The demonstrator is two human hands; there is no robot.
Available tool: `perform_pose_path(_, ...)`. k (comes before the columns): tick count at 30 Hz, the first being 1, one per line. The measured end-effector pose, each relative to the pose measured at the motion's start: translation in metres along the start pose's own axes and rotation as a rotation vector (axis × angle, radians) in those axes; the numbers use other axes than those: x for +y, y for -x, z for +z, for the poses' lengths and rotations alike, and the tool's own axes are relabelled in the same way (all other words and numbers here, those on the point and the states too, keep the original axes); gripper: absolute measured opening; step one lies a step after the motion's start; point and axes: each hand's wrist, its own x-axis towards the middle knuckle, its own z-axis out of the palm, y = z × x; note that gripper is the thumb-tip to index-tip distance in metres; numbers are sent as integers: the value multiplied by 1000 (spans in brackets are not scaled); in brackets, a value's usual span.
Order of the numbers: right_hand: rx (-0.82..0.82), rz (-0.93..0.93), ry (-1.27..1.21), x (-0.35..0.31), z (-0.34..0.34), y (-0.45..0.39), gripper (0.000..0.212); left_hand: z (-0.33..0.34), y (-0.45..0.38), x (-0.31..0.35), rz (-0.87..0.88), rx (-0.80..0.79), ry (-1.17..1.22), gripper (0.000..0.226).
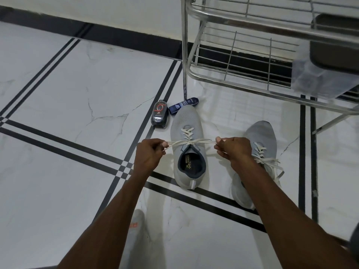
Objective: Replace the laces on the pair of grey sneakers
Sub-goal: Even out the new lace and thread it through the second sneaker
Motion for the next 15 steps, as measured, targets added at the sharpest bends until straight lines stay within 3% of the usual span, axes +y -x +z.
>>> perform_pose_path(5, 38, -114, 43, 4, 1, 2, 16, 7, -1, -4, -20, 18, 22, 17)
perform_pose_path(8, -121, -203, 77, 0, 2, 4, 17, 10, -5, -6, -58, -6, 149, 17)
perform_pose_path(12, -375, -281, 262, -8, 12, 14, 39, 22, -2, 3, -59, -95, 256, 36)
perform_pose_path(15, -382, -363, 311, -9, 22, 18, 36, 31, -4, 7, 1, -94, 233, 30)
